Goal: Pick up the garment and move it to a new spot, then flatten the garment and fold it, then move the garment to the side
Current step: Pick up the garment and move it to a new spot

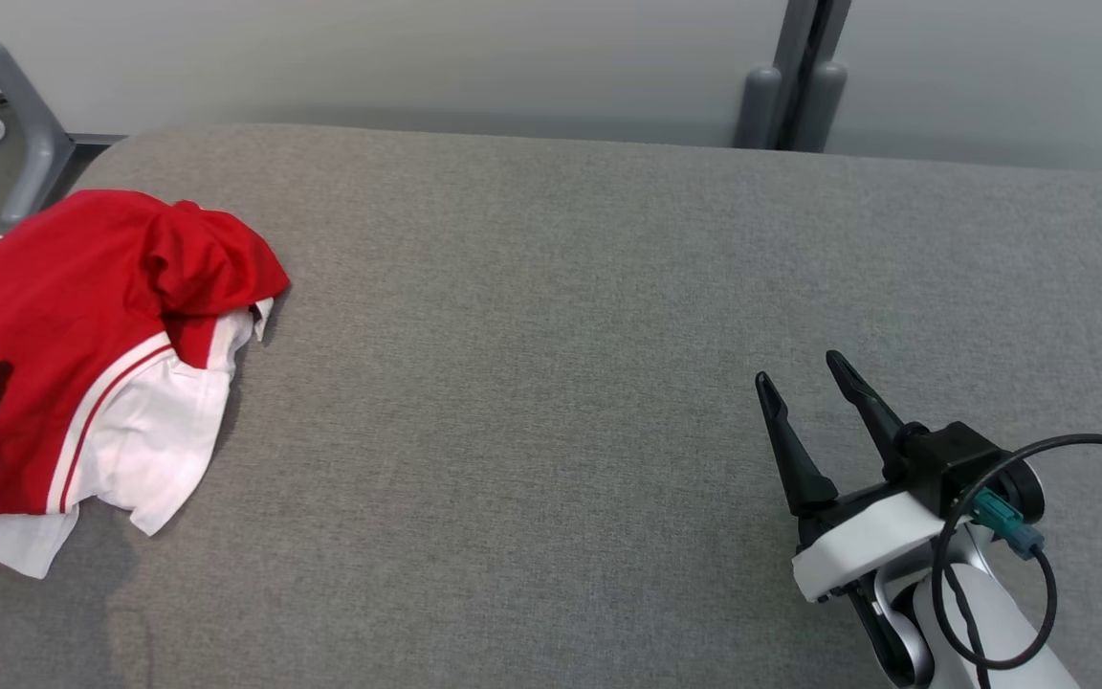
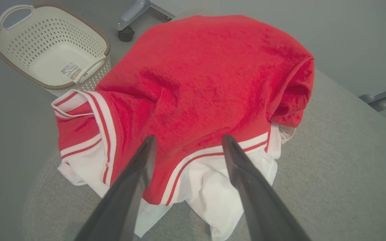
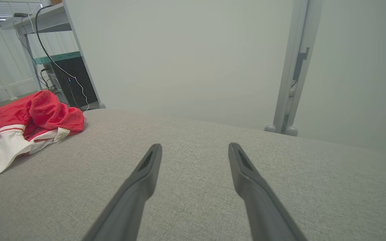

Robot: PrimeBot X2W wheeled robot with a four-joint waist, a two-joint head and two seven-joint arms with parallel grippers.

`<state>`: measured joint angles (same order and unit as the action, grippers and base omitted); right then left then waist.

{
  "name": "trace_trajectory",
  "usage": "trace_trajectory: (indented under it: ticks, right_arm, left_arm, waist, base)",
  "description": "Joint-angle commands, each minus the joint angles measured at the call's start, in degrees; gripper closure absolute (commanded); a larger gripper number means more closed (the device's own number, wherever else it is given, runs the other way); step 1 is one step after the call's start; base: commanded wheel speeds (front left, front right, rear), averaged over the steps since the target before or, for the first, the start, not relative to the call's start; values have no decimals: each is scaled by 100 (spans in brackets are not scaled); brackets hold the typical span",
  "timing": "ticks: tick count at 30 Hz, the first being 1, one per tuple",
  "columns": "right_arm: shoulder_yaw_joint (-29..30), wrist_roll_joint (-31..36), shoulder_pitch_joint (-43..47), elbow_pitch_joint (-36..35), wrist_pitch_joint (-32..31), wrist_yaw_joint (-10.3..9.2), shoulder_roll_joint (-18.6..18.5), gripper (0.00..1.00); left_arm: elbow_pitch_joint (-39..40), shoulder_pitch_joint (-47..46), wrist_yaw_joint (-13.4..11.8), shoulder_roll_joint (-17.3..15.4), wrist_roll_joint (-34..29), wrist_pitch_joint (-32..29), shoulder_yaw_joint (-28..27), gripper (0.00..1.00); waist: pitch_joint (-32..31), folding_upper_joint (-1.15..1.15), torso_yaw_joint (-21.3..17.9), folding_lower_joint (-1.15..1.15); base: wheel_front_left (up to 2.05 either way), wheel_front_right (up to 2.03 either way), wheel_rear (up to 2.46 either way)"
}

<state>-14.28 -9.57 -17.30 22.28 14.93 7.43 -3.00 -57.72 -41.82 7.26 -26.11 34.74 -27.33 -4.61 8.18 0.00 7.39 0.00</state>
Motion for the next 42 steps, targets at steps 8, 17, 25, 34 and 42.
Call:
trace_trajectory:
  ticks: [8, 17, 25, 34, 42]
  right_arm:
    - [0, 73, -247, -58, 27, 11, -83, 0]
    - [-18, 83, -280, -40, 27, 11, -138, 0]
    - [-68, 93, -322, -47, 27, 11, -211, 0]
    - [-87, 97, -352, -14, 27, 11, -230, 0]
    - [-72, 56, -378, 12, 27, 11, -182, 0]
  left_arm:
    - [-605, -260, 33, -212, 168, -27, 11, 0]
    - [-969, -305, 27, -326, 327, -297, 115, 0]
    - [-1063, -222, 27, -307, 473, -318, 249, 0]
    - [-1090, -154, 27, -295, 667, -394, 388, 5]
    - [-956, -135, 22, -353, 756, -270, 609, 100]
  waist:
    - [497, 0, -452, 0]
    - [592, 0, -630, 0]
    - [734, 0, -729, 0]
    - [791, 0, -757, 0]
    - [766, 0, -755, 0]
  base:
    - [0, 0, 0]
    - [0, 0, 0]
    - [0, 0, 0]
    - [0, 0, 0]
    - [0, 0, 0]
